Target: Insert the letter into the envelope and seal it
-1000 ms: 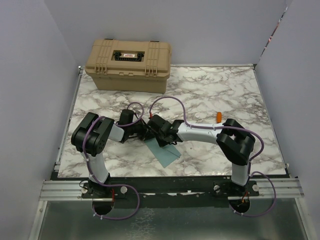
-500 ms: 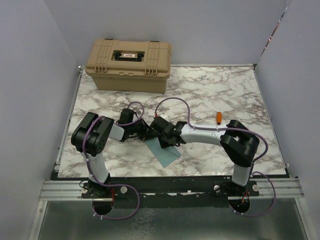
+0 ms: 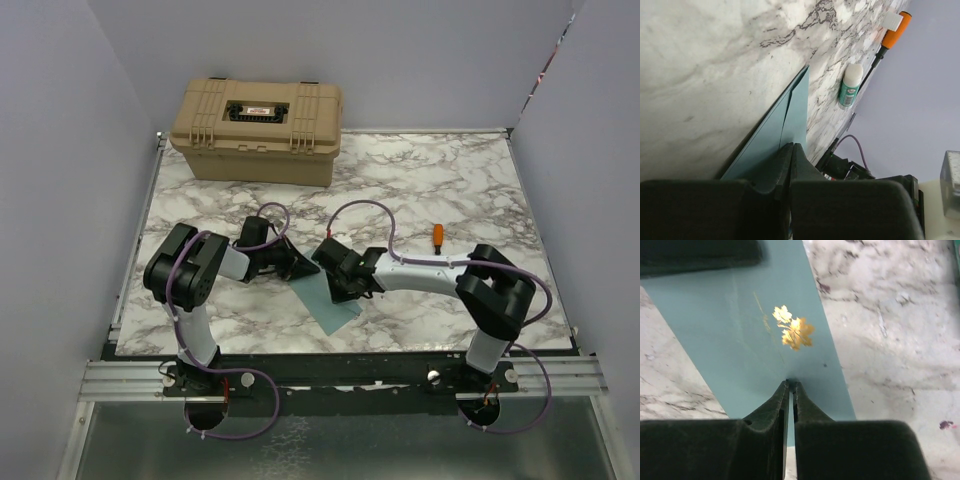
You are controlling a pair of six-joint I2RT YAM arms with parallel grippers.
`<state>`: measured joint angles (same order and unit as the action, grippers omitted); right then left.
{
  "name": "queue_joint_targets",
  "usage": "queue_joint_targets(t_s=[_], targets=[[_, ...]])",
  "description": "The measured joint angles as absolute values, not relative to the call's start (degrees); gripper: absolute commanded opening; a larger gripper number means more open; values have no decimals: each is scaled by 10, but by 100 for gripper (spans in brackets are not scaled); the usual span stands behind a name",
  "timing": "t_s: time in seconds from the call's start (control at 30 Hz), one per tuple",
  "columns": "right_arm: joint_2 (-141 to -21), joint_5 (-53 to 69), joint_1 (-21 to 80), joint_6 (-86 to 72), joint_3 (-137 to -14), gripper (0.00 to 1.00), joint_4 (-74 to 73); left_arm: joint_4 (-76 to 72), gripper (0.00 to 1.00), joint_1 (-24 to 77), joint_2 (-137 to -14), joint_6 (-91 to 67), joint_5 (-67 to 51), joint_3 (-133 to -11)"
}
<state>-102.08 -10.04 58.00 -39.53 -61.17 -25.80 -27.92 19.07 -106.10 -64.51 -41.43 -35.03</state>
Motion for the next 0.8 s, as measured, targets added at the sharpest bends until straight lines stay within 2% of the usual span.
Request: queue_joint_targets(t_s=[0.2, 0.4, 0.63, 0.8], targets=[[-997, -99, 576, -409, -601, 7, -321, -277, 0, 191, -1065, -640, -420, -356], [-1010, -89, 576, -395, -658, 11, -406, -257, 0, 191, -1065, -632, -423, -368], [-1073, -85, 569, -378, -781, 13, -385, -245, 0, 191, -1072, -626, -430, -378], [-1127, -81, 556, -375, -798, 13, -371, -245, 0, 191, -1072, -626, -431, -378]])
